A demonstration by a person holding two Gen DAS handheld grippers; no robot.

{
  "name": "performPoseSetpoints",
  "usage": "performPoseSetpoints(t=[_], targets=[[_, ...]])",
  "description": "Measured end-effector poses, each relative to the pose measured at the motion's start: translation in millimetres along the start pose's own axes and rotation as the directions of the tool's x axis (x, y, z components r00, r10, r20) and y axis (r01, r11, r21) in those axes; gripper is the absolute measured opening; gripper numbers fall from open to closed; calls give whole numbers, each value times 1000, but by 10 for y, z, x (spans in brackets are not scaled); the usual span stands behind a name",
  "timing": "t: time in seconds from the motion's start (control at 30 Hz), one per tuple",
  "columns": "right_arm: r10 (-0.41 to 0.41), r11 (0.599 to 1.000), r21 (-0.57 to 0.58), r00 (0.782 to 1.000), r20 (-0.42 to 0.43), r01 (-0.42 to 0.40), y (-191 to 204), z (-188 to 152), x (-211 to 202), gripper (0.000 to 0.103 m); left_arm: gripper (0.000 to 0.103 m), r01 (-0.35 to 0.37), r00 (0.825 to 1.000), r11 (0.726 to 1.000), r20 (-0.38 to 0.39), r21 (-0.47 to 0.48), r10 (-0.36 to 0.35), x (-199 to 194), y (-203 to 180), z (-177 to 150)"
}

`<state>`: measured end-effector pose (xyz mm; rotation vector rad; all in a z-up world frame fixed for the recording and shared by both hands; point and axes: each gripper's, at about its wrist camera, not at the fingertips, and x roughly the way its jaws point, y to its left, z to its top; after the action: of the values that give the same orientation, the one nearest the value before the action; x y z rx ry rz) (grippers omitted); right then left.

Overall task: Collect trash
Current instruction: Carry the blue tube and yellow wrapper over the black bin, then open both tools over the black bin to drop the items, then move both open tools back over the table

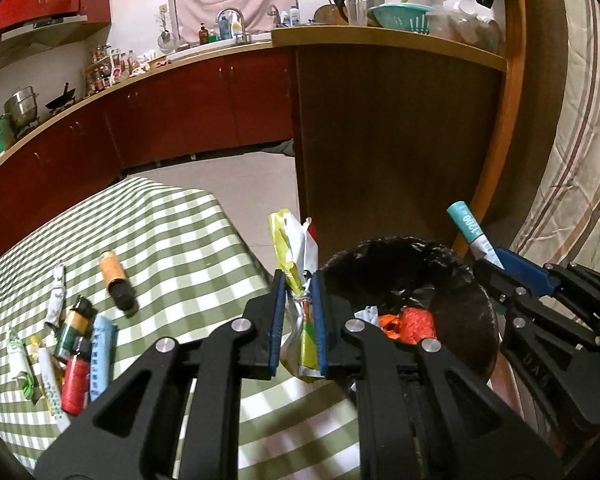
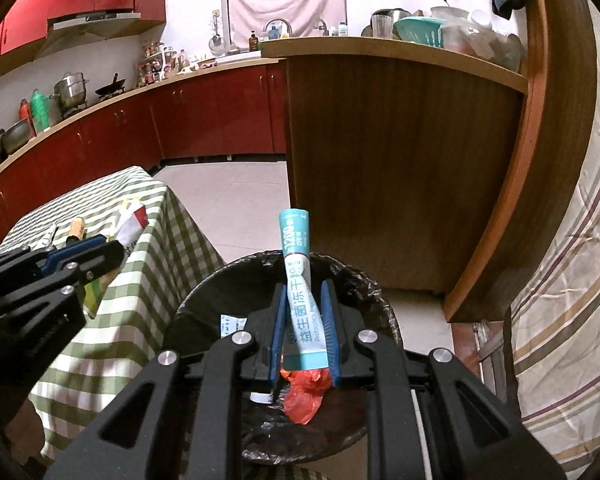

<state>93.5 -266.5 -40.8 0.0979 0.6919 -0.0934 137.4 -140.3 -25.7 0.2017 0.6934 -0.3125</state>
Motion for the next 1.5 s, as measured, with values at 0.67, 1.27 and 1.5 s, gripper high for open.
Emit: performPoseSetpoints(t=[0.67, 1.27, 1.5], targets=[[2, 999, 32, 1000, -3, -2, -71, 1, -26, 27, 40, 14, 1000, 1000, -21, -26, -15, 42, -12, 23], [189, 976, -104, 981, -37, -192, 1114, 34, -125, 35, 58, -242, 969, 959, -80, -145, 233, -663, 1283, -470], [244, 952, -171, 966, -83, -255, 1680, 11, -69, 35, 58, -359, 933, 912, -116, -200, 342, -931, 1891, -749]])
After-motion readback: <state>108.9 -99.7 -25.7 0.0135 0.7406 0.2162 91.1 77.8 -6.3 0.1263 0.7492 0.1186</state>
